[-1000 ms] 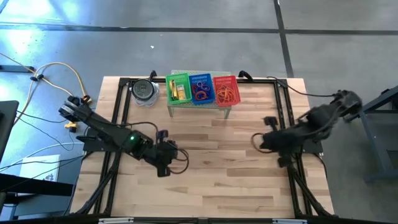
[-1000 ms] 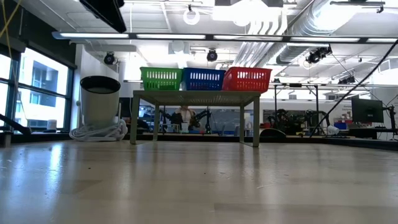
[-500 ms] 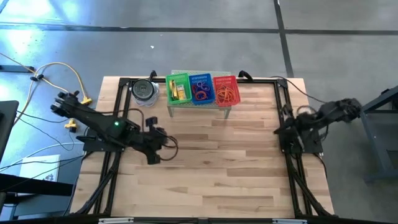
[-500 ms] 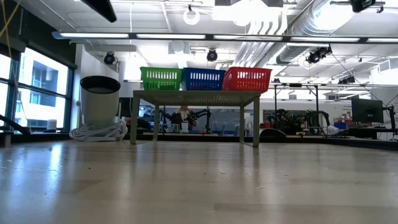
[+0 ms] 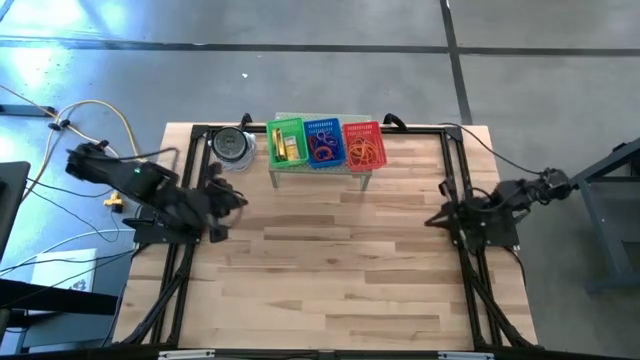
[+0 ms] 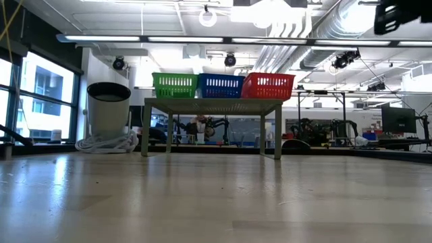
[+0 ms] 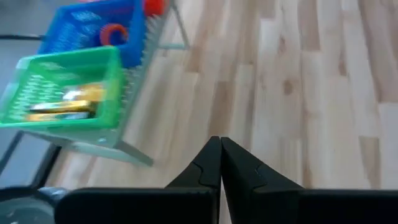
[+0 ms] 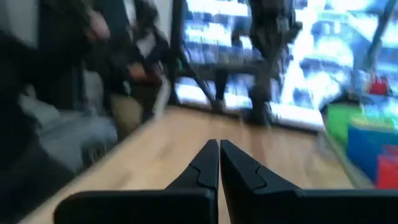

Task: Pick & Place Office Desk Supplies
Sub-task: Return to Home Position

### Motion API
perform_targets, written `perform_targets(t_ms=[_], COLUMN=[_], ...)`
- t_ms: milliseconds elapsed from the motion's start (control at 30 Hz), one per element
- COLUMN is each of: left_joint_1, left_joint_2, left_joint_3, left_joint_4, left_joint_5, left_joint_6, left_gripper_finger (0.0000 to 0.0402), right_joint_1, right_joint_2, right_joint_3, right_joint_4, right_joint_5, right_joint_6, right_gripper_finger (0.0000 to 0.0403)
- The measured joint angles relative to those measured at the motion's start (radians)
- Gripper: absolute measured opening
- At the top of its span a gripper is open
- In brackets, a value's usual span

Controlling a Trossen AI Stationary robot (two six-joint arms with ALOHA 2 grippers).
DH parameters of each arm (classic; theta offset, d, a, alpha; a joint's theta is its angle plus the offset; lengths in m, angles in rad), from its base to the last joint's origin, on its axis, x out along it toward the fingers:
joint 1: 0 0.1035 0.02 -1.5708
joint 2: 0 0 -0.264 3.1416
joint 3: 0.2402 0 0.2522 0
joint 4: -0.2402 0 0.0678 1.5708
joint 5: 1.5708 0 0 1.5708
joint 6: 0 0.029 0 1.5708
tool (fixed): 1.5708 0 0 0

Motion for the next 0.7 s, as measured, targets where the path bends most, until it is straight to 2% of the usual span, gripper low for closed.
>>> perform_targets(t_ms=[67,200,500,600,700], left_joint_1=[0.000,0.000,0.000,0.000,0.000], left_joint_2=[-0.059,-0.184,-0.439,-0.515,-0.579], left_joint_3=[-0.018,-0.102,-0.414,-0.485,-0.530], left_joint_4=[0.000,0.039,0.255,0.322,0.384], left_joint_5=[-0.020,-0.025,-0.025,-0.011,0.010], left_joint_6=[0.000,-0.010,0.028,0.063,0.083], left_gripper_finger=[0.0000,0.0000,0.0000,0.0000,0.0000], right_joint_1=[-0.011,-0.039,-0.131,-0.181,-0.239], right_joint_2=[-0.003,-0.015,-0.022,-0.020,-0.018], right_joint_3=[-0.026,-0.076,-0.253,-0.332,-0.343], right_joint_4=[0.076,0.102,0.315,0.376,0.377], right_joint_5=[-0.018,-0.046,-0.080,-0.141,-0.230], right_joint_6=[0.005,0.014,0.069,0.112,0.157], right_gripper_finger=[0.0004,0.0004,0.0004,0.0004,0.0004])
